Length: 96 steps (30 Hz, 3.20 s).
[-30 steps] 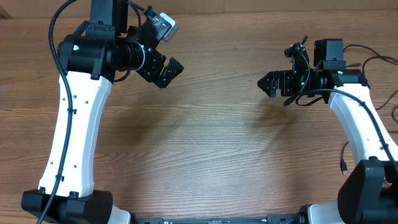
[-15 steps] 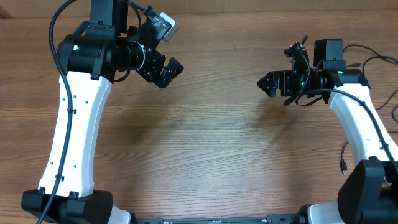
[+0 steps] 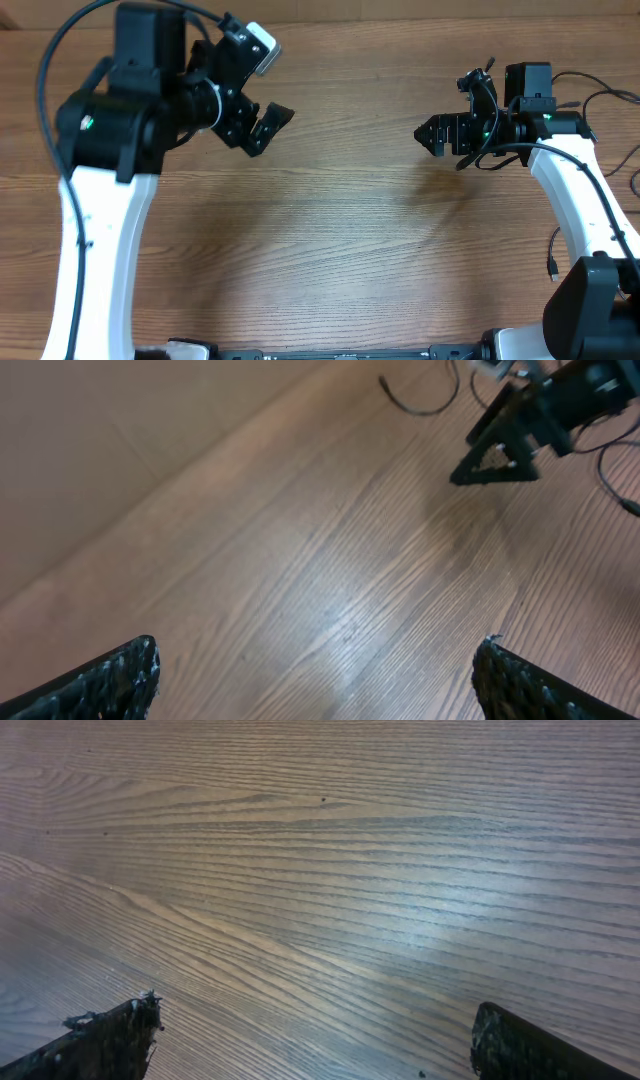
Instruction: Untangle cables
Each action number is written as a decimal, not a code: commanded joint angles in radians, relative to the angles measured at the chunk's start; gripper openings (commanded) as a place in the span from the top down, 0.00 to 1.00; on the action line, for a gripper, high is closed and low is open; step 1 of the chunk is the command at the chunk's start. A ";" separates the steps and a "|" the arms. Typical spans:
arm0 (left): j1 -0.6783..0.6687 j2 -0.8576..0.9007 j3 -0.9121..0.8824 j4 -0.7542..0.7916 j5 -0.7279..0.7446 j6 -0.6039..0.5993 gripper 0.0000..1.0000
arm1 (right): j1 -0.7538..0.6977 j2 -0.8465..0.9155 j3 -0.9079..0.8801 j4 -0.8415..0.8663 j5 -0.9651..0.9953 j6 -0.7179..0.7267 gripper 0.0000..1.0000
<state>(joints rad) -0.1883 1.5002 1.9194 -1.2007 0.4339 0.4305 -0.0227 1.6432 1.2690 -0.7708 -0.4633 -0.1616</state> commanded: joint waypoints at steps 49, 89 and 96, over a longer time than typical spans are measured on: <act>0.071 -1.044 -1.308 1.014 -0.084 -0.290 0.00 | 0.001 -0.002 0.000 0.005 0.003 -0.008 0.00; 0.072 -1.497 -1.915 1.120 -0.418 -0.455 0.01 | 0.001 -0.002 0.000 0.005 0.003 -0.008 0.00; 0.070 -1.497 -1.915 1.121 -0.418 -0.476 0.01 | 0.001 -0.002 0.000 0.005 0.003 -0.008 0.00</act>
<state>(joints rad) -0.1234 0.0135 0.0082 -0.0765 0.0143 -0.0494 -0.0227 1.6432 1.2690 -0.7708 -0.4637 -0.1616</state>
